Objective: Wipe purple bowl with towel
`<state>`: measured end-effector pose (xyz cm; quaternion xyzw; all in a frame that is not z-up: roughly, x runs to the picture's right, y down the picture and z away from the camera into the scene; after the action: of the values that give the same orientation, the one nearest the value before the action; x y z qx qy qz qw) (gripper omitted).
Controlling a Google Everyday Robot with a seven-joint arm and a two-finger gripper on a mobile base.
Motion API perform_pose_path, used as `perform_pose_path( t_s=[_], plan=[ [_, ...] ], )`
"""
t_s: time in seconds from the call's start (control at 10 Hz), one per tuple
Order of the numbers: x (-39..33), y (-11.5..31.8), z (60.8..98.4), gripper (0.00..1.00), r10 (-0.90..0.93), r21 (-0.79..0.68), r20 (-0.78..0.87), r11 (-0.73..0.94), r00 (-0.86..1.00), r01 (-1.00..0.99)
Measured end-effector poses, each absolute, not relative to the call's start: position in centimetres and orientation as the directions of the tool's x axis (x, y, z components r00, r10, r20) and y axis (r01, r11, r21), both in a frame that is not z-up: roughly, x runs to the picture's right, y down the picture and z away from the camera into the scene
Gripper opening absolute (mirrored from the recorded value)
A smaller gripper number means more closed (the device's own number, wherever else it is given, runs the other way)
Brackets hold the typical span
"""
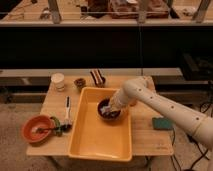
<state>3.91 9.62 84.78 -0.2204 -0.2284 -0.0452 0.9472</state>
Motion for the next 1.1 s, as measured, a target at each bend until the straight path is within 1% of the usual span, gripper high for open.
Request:
perform_pose_path(
  t_s=[0.3, 0.4, 0.6, 0.9, 1.1],
  plan=[
    [1.3, 9.2, 85.3, 0.00, -0.011, -0.375, 0.473, 0.902, 0.881, 0.212],
    [-0.7, 9.3, 85.5, 0.00, -0.028, -0.367, 0.493, 0.899, 0.869, 0.238],
    [-2.1, 9.8, 85.1, 0.00, -0.044, -0.354, 0.519, 0.898, 0.854, 0.262],
    [-1.0, 12.3, 82.4, 0.00, -0.052, -0.350, 0.539, 0.894, 0.840, 0.279],
    [1.6, 13.1, 81.3, 0.00, -0.051, -0.358, 0.525, 0.893, 0.850, 0.274]
  ],
)
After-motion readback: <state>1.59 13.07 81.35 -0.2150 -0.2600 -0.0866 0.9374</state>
